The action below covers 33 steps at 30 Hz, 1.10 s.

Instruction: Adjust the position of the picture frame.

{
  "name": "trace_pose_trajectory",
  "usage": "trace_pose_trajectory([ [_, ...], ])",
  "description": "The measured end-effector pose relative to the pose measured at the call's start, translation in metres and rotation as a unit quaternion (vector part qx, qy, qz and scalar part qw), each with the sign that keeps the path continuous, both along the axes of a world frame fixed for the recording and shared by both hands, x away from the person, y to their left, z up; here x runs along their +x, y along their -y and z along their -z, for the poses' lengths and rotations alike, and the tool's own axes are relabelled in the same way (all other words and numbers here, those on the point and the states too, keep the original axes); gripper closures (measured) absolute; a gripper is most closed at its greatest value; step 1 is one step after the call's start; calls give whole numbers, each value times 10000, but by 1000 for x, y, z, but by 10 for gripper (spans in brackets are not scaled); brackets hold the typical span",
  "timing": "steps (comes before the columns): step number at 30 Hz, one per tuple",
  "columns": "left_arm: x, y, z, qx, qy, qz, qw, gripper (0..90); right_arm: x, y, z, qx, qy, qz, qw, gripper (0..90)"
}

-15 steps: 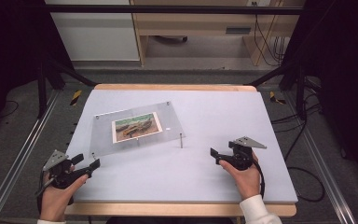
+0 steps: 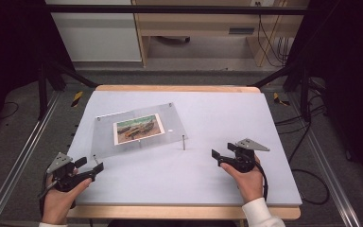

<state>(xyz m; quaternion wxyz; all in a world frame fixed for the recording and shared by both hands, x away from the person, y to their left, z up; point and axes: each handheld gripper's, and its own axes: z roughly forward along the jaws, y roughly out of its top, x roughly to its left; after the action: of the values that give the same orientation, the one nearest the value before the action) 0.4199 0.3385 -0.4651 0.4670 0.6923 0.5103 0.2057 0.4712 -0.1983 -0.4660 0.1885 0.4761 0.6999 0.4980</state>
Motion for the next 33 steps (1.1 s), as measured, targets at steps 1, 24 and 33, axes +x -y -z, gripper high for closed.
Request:
trace_pose_trajectory([
  [1,0,1,0,1,11,-1,10000,204,-1,-1,0,11,19,-19,10000,265],
  [24,14,2,12,-94,29,-162,9998,833,0,-12,5,-87,94,-192,9997,358],
  [33,13,1,7,-221,79,-194,9995,842,8,-48,-1,-347,255,-643,9970,487],
])
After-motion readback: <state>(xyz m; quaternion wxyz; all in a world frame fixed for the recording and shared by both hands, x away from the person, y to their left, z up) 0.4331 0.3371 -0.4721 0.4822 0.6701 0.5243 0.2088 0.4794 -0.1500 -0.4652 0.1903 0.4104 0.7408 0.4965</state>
